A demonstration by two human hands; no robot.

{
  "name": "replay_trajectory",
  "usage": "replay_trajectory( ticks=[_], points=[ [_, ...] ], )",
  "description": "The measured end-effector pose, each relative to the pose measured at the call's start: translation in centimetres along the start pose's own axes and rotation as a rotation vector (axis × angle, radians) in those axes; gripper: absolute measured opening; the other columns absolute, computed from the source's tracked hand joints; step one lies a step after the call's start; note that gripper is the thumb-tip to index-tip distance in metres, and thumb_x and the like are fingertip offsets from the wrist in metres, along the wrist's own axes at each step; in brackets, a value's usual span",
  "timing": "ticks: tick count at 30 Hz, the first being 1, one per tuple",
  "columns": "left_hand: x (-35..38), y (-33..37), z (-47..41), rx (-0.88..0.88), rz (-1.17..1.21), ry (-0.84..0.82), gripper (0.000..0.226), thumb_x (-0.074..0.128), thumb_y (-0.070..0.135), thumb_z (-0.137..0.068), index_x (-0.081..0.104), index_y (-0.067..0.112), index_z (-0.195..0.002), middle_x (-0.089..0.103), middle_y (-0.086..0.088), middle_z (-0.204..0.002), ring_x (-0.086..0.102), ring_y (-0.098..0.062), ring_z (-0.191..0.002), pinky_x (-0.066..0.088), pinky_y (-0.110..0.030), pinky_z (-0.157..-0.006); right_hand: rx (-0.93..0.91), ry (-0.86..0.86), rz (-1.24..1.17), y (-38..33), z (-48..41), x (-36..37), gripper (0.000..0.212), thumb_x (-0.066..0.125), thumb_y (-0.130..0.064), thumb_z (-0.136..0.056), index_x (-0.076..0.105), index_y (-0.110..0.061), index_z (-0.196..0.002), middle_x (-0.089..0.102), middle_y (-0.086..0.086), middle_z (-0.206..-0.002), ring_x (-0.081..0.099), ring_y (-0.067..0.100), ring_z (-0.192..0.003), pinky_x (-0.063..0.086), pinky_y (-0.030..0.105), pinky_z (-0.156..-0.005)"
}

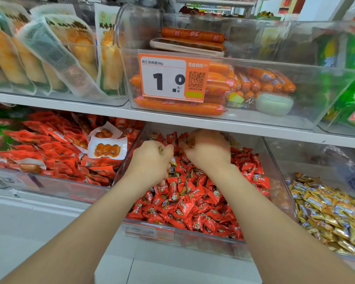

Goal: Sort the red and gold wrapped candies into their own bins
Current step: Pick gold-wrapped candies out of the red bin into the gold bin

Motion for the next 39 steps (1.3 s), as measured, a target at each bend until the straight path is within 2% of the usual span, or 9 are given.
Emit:
replay_trajectory(
  ticks=[3,6,12,18,21,25,31,35,39],
  points=[
    [0.6,-0.4,0.3,-0.048,-0.087,-0.047,0.041,0.064,0.045,-0.101,0.061,0.005,-0.092,0.073,-0.014,-0.070,0.070,-0.027,-0.049,0.061,-0.036,-0.052,-0.012,-0.040,0.101,-0.6,-1.1,0.9,0.041,0.060,-0.061,-0.097,0.068,-0.022,-0.104,0.069,0.001,-0.103,0.069,0.028,-0.100,0.045,0.030,-0.071],
    [0.9,-0.6,0.2,-0.054,-0.002,-0.060,0.033,0.074,0.036,-0.096,0.060,0.006,-0.095,0.074,-0.016,-0.080,0.076,-0.024,-0.062,0.064,-0.038,-0.056,0.031,-0.116,0.031,0.0,-1.8,1.4,0.028,0.061,-0.053,-0.097,0.069,-0.027,-0.105,0.068,-0.003,-0.106,0.067,0.024,-0.104,0.041,0.029,-0.074],
    [1.1,0.2,-1.5,0.056,-0.019,-0.007,0.002,0.066,0.016,-0.101,0.065,0.015,-0.100,0.072,-0.012,-0.089,0.075,-0.020,-0.068,0.063,-0.034,-0.057,0.161,-0.141,-0.264,3.1,0.2,-1.1,0.038,0.058,-0.055,-0.090,0.061,-0.021,-0.073,0.062,-0.007,-0.071,0.058,0.017,-0.071,0.039,0.025,-0.060],
    [2.2,0.7,-3.7,0.128,-0.335,0.067,0.048,0.065,0.052,-0.097,0.058,0.014,-0.068,0.058,-0.002,-0.067,0.061,-0.023,-0.068,0.041,-0.031,-0.057,0.162,-0.181,-0.297,6.1,3.7,-3.8,0.038,0.061,-0.047,-0.088,0.056,-0.014,-0.069,0.059,0.001,-0.063,0.057,0.021,-0.065,0.044,0.031,-0.059],
    [4.0,1.0,-4.7,0.178,-0.408,-0.038,0.021,0.059,0.036,-0.103,0.076,0.026,-0.095,0.072,-0.001,-0.089,0.068,-0.022,-0.077,0.054,-0.032,-0.068,0.188,-0.230,-0.332,7.1,4.7,-4.0,0.042,0.058,-0.044,-0.087,0.051,-0.006,-0.070,0.051,0.006,-0.057,0.046,0.021,-0.056,0.039,0.032,-0.057],
    [5.4,1.9,-4.0,0.219,-0.349,-0.162,0.030,0.055,0.012,-0.099,0.075,0.032,-0.088,0.066,0.005,-0.071,0.053,-0.002,-0.044,0.039,-0.018,-0.044,0.145,-0.269,-0.279,8.1,5.9,-4.4,0.032,0.065,-0.042,-0.090,0.073,-0.011,-0.086,0.059,0.003,-0.054,0.053,0.020,-0.055,0.051,0.033,-0.063],
    [3.7,3.0,-4.5,0.284,-0.483,0.159,0.009,0.060,0.032,-0.099,0.069,0.033,-0.099,0.072,-0.002,-0.102,0.068,-0.033,-0.094,0.058,-0.041,-0.077,0.162,-0.128,-0.301,8.4,6.3,-6.7,0.042,0.057,-0.037,-0.090,0.046,-0.004,-0.066,0.038,0.002,-0.048,0.038,0.021,-0.052,0.040,0.037,-0.053],
    [6.7,1.6,-6.4,0.258,-0.641,-0.014,0.046,0.052,0.035,-0.101,0.050,0.040,-0.147,0.062,-0.008,-0.137,0.062,-0.036,-0.118,0.058,-0.049,-0.093,0.109,-0.079,-0.350,7.4,6.9,-6.9,0.051,0.050,-0.042,-0.100,0.045,-0.004,-0.067,0.043,0.009,-0.049,0.046,0.027,-0.052,0.047,0.041,-0.060],
    [7.3,1.8,-7.0,0.284,-0.670,0.078,0.031,0.060,0.038,-0.099,0.063,0.036,-0.130,0.065,-0.005,-0.128,0.064,-0.033,-0.114,0.060,-0.046,-0.086,0.080,-0.080,-0.387,6.9,7.7,-6.7,0.055,0.049,-0.047,-0.103,0.044,-0.007,-0.064,0.043,0.002,-0.046,0.048,0.023,-0.051,0.039,0.035,-0.055]
  ],
)
Point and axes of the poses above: each hand's wrist, its own z-axis away from the middle knuckle, its own x-axis out of the palm, y = z × x, the point moved 8 cm from there along -z, towards the middle knuckle
